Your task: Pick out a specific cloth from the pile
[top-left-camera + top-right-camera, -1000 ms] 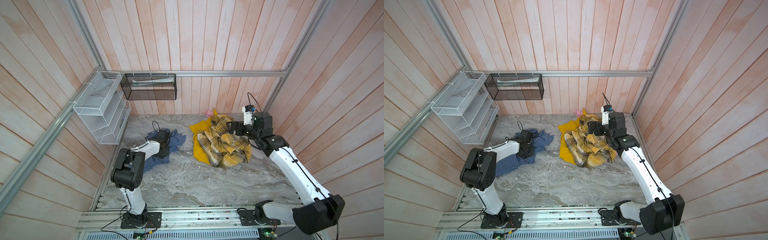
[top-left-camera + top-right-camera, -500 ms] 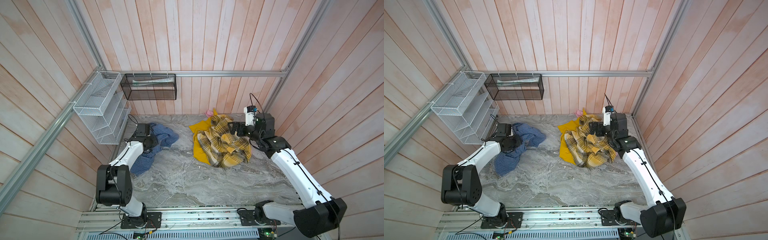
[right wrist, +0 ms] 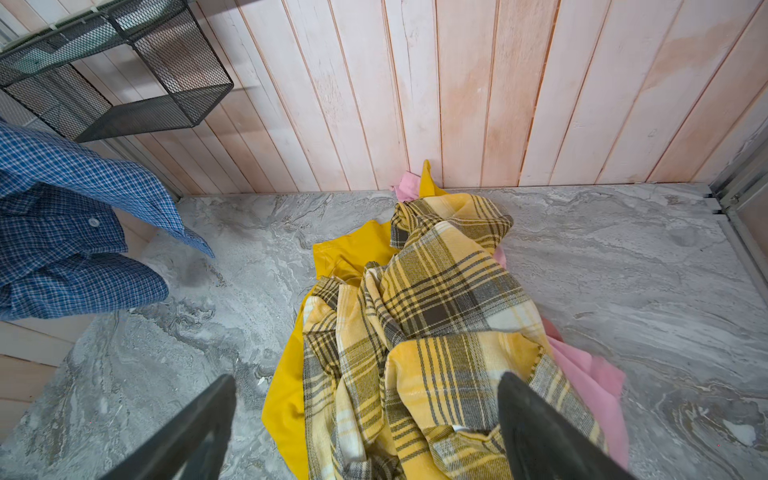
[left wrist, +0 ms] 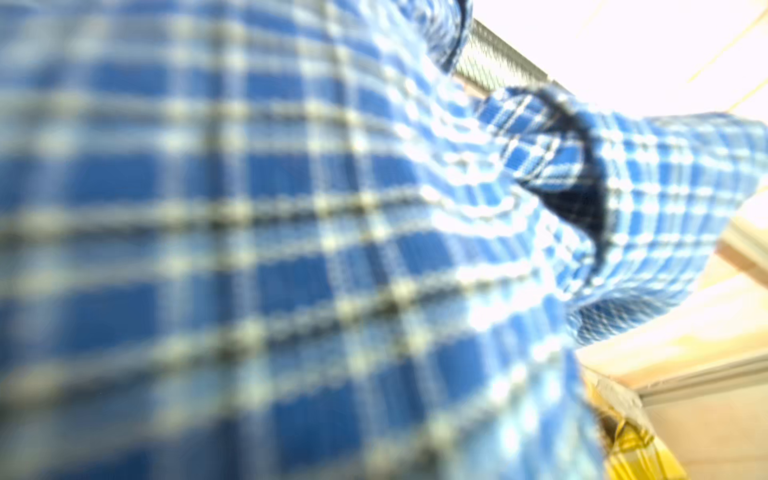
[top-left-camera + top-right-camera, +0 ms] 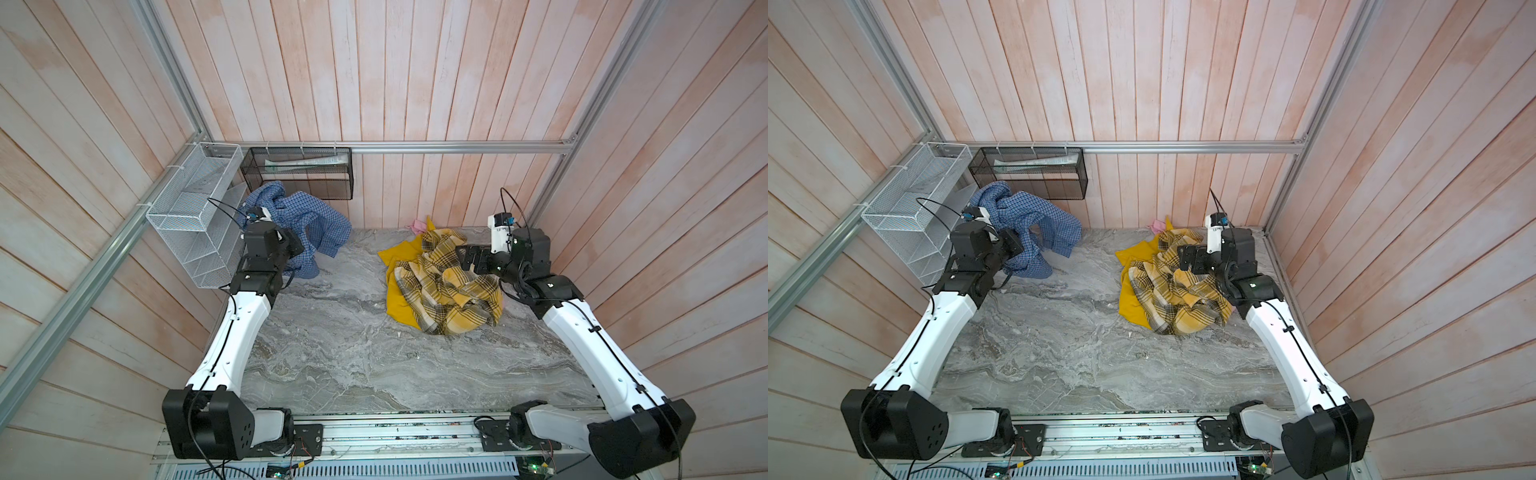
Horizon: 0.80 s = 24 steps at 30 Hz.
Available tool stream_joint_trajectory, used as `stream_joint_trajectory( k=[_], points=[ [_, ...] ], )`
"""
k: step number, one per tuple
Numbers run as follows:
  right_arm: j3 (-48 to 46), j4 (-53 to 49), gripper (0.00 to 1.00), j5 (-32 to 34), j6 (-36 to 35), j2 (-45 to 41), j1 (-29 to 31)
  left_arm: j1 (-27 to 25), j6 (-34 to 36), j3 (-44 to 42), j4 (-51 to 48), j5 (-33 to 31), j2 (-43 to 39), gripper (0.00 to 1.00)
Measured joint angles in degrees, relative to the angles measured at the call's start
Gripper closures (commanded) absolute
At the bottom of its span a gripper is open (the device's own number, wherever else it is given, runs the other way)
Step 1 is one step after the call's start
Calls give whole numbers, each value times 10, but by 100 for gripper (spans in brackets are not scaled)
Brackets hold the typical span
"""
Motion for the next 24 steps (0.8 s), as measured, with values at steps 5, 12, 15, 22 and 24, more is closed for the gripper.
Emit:
stream_joint_trajectory(
  k=[5, 12, 15, 22, 24],
  points=[
    [-1, 0, 2, -2, 0, 0, 0, 0, -16, -17, 33, -37, -17, 100],
    [-7, 0, 2, -2, 0, 0, 0, 2, -65, -101, 83, -103, -47, 100],
    [-7, 0, 2, -2, 0, 0, 0, 3, -85, -125, 92, -113, -32, 100],
    [-17, 1, 2, -2, 5, 0, 0, 3, -120, -189, 117, -106, 27, 100],
    [-19, 0, 2, -2, 7, 0, 0, 3, -124, -196, 116, -96, 51, 100]
  ],
)
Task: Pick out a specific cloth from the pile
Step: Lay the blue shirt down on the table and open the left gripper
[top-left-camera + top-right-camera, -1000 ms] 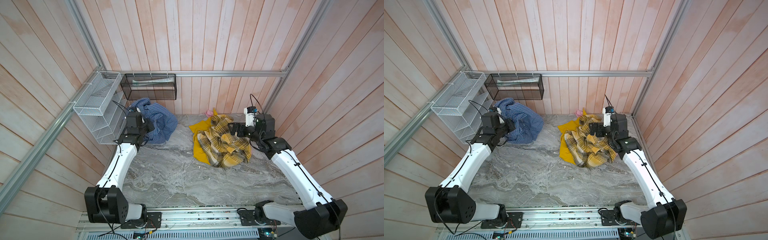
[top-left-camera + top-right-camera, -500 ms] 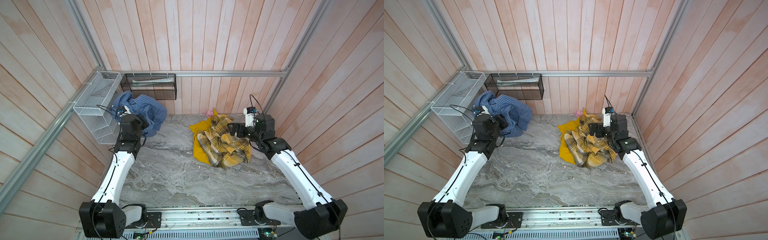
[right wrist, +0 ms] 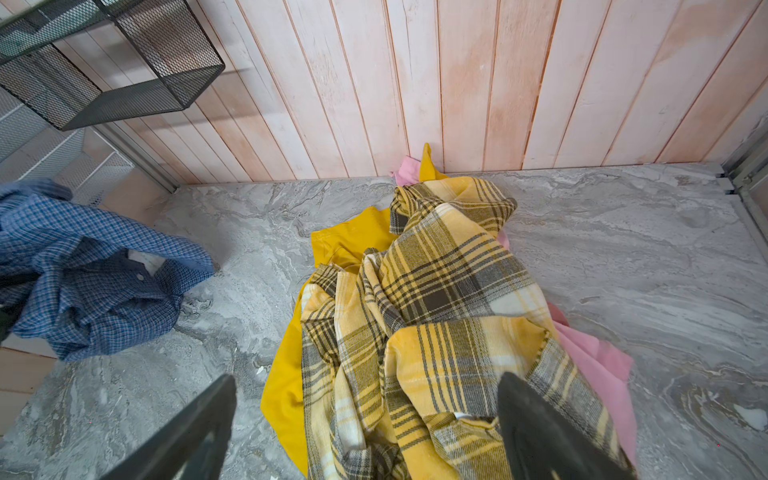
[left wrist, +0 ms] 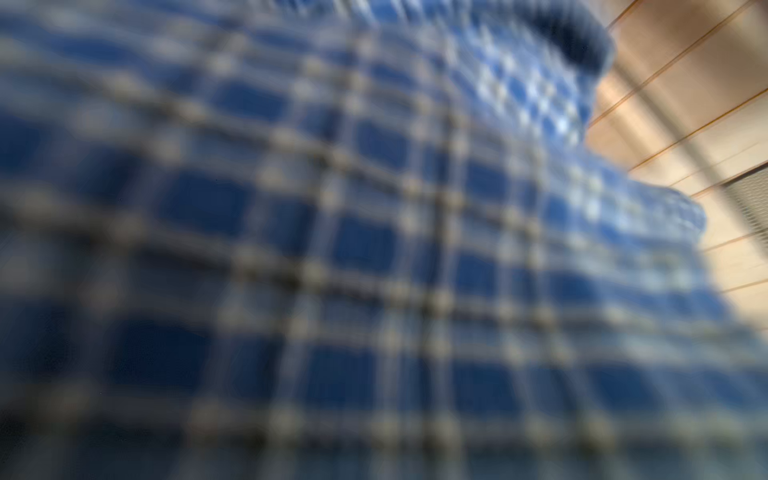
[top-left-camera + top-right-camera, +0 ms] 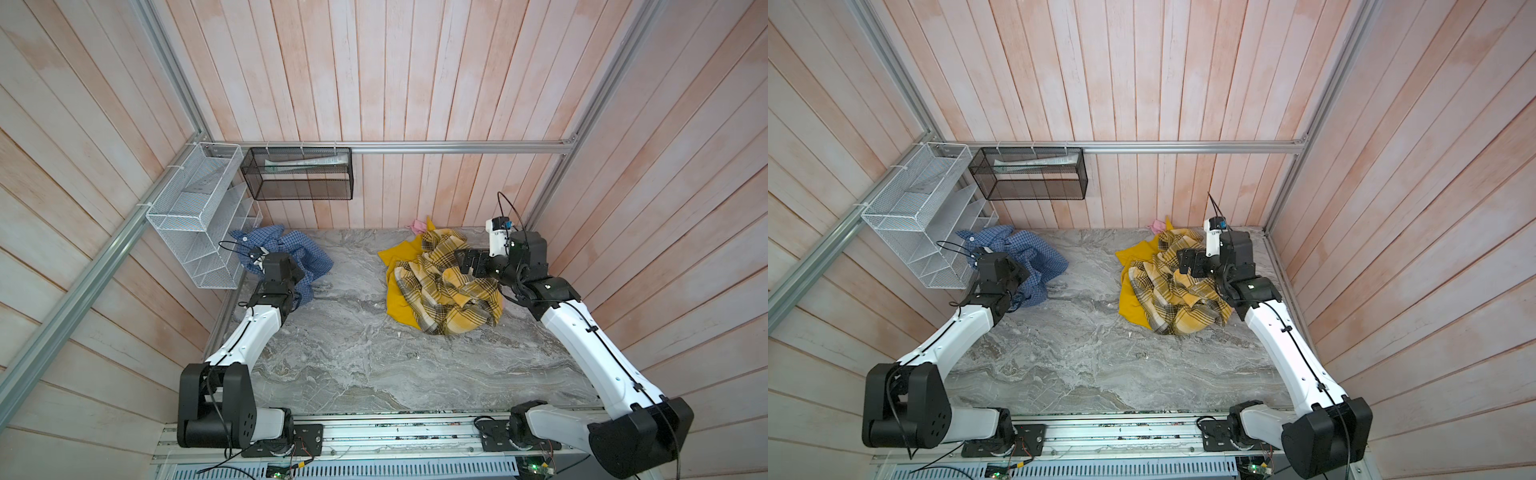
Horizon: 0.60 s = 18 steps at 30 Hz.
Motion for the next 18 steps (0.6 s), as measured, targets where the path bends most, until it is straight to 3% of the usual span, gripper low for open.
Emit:
stream_joint_trajectory(
  k=[13, 14, 18],
  points=[
    [-4, 1, 2, 0, 4, 0, 0, -1, -4, 27, -32, 49, 170, 100],
    [-4, 0, 2, 0, 4, 0, 0, -1, -4, 30, -34, 51, 180, 97],
    [-4, 0, 2, 0, 4, 0, 0, -1, -5, 33, -37, 61, 195, 68]
  ],
)
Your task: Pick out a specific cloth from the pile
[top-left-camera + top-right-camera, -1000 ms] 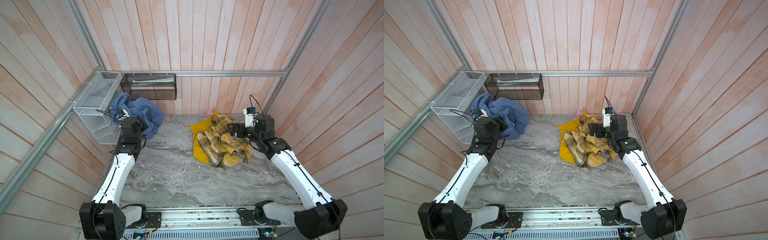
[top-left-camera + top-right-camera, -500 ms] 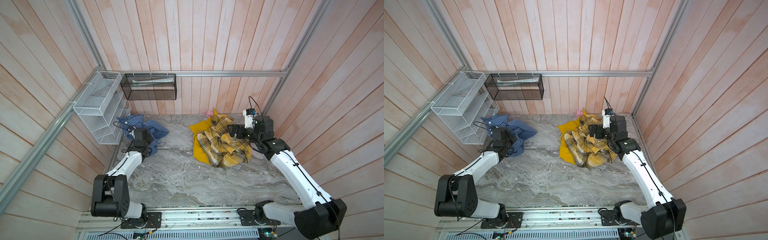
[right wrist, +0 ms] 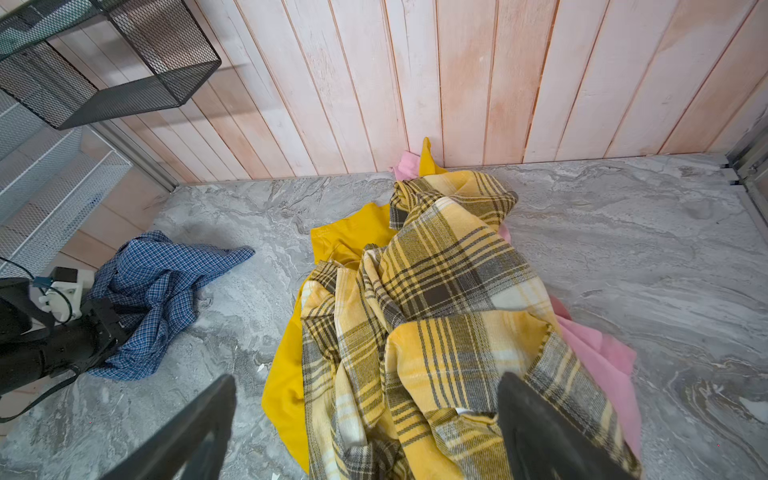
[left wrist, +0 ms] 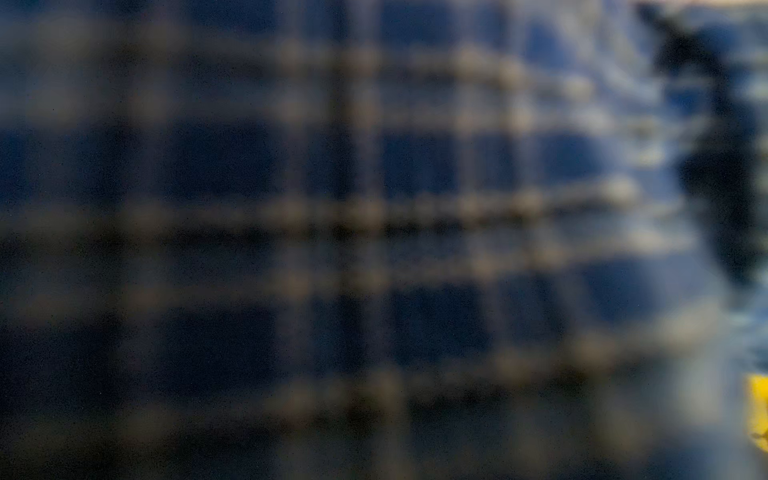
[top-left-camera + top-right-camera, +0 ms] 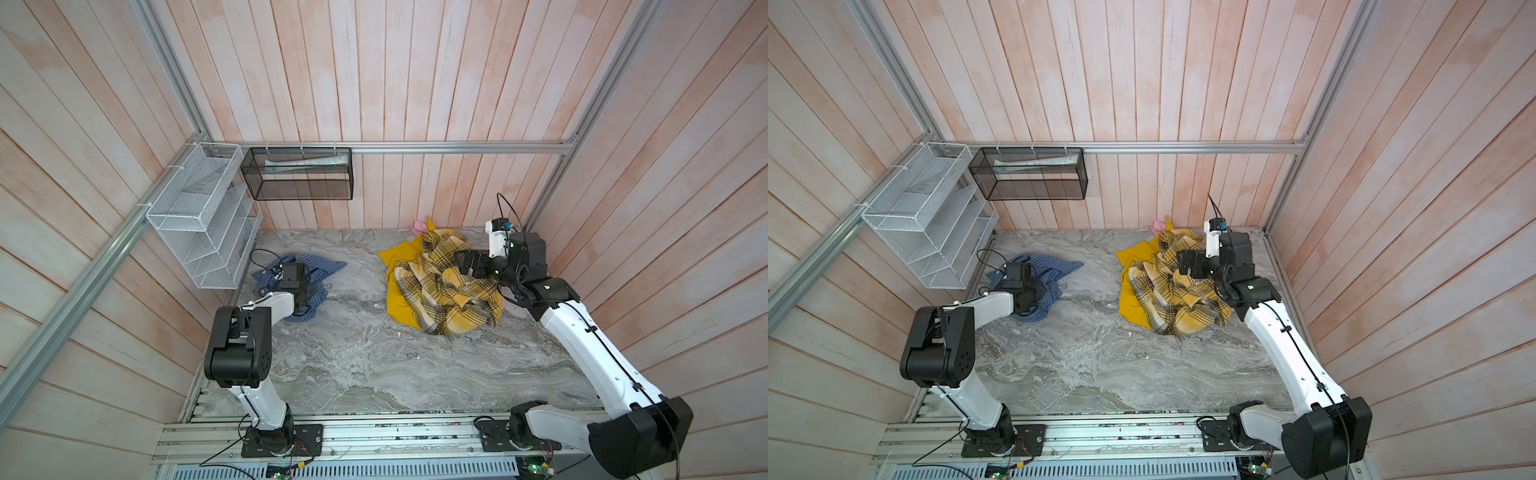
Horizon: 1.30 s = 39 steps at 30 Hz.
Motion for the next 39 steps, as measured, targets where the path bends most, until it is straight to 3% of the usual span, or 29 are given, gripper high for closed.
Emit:
stream_joint_trajectory(
  k=[7, 12, 25, 33, 39],
  points=[
    [0, 0, 2, 0, 0, 0, 0, -5, -6, 0, -25, 8, -14, 20],
    [0, 0, 2, 3, -4, 0, 0, -9, -3, 0, -59, -2, -67, 0],
    [-106, 76, 2, 75, -65, -79, -16, -9, 48, -17, -81, -22, -245, 0],
    [-373, 300, 2, 166, -115, -209, -41, -9, 121, -177, -41, -68, -396, 0],
    [-558, 494, 2, 202, -143, -193, -61, -9, 177, -230, -4, -111, -429, 0]
  ],
)
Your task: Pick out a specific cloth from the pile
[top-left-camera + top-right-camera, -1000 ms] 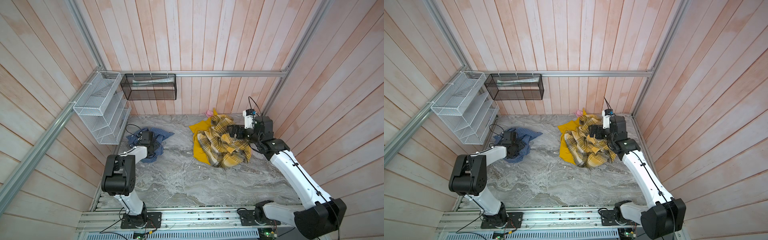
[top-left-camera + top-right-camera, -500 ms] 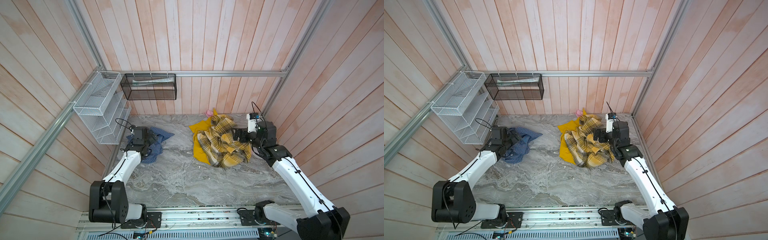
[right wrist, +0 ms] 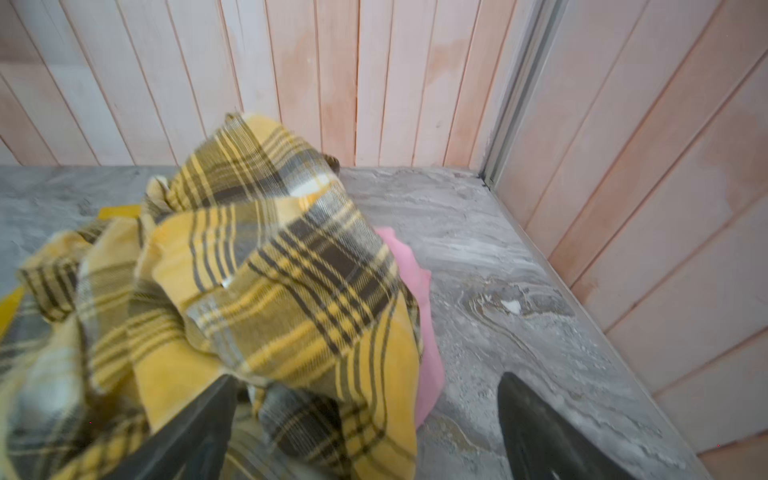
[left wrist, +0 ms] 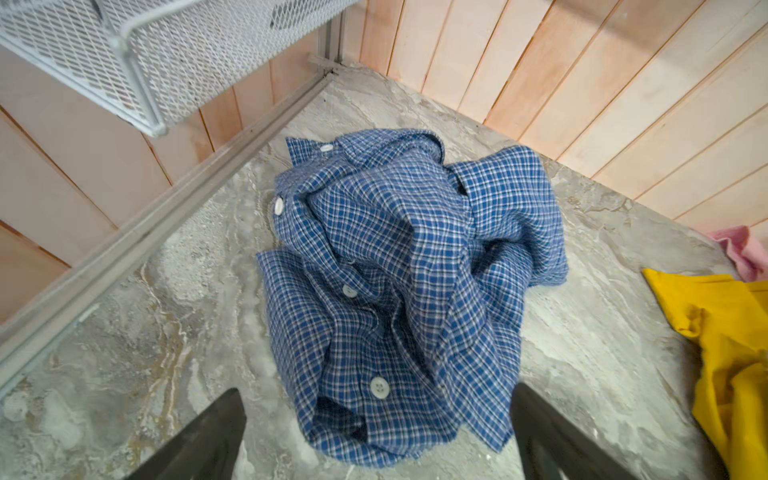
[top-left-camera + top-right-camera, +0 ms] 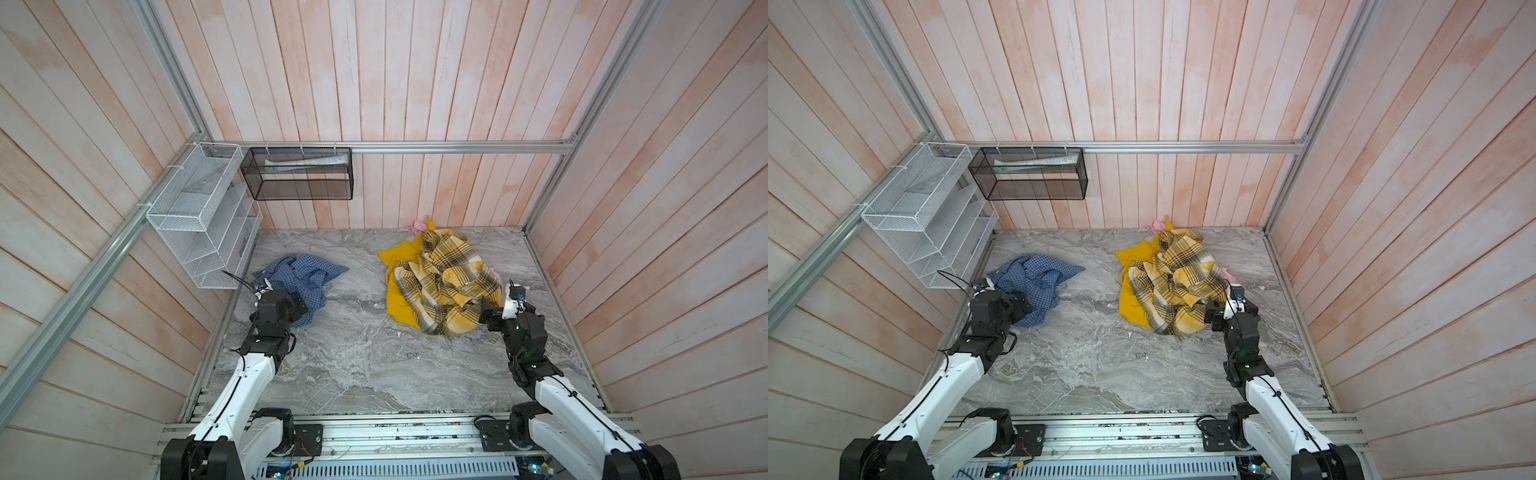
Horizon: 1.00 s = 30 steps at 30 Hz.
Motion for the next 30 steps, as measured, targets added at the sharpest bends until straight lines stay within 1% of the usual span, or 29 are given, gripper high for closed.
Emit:
stream_joint_trajectory(
  k=[3, 8, 14, 20, 22, 26, 29, 30],
  points=[
    [-33, 76, 2, 10, -4, 37, -19, 0, 23, -20, 50, -21, 0, 0],
    [-62, 231, 2, 17, 2, 125, -62, 0, 72, -99, 187, -40, 7, 0],
    [-55, 339, 2, -7, 11, 232, -97, 0, 108, -155, 325, -50, 49, 0],
    [-10, 406, 2, -49, 7, 345, -102, 2, 139, -190, 479, -56, 125, 0],
    [-4, 423, 2, -60, 5, 377, -102, 7, 148, -191, 527, -45, 154, 0],
    [13, 403, 2, -76, 3, 374, -105, 24, 160, -191, 625, 1, 213, 0],
    [20, 402, 2, -83, 3, 373, -106, 29, 169, -191, 699, 39, 280, 0],
    [20, 400, 2, -84, 3, 373, -107, 29, 175, -188, 706, 50, 299, 0]
  ],
)
